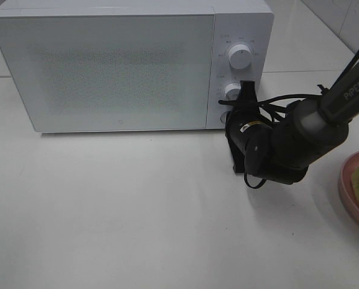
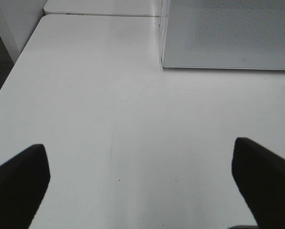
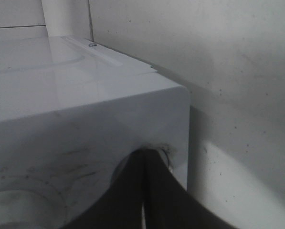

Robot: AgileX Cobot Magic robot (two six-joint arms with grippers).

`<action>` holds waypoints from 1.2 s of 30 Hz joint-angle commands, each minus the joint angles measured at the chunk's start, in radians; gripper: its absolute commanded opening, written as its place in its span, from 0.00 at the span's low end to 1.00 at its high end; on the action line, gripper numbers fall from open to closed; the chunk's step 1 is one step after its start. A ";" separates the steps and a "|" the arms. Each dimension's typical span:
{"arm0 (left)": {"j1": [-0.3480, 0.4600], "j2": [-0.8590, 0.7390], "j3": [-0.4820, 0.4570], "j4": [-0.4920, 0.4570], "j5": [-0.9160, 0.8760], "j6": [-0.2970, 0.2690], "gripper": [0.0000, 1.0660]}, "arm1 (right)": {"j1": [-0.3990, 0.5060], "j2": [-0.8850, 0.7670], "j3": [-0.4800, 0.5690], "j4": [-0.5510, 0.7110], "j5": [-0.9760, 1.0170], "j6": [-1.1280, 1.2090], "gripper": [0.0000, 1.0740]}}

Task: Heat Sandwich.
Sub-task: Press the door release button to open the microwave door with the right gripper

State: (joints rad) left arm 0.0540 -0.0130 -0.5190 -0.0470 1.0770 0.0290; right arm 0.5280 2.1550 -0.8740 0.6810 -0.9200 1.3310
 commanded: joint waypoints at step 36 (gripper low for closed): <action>-0.004 -0.015 0.003 -0.009 -0.003 -0.005 0.90 | -0.023 0.064 -0.184 -0.021 -0.068 -0.024 0.00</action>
State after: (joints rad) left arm 0.0540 -0.0130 -0.5190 -0.0470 1.0770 0.0290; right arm 0.5450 2.2120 -0.9760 0.7640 -0.8860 1.2940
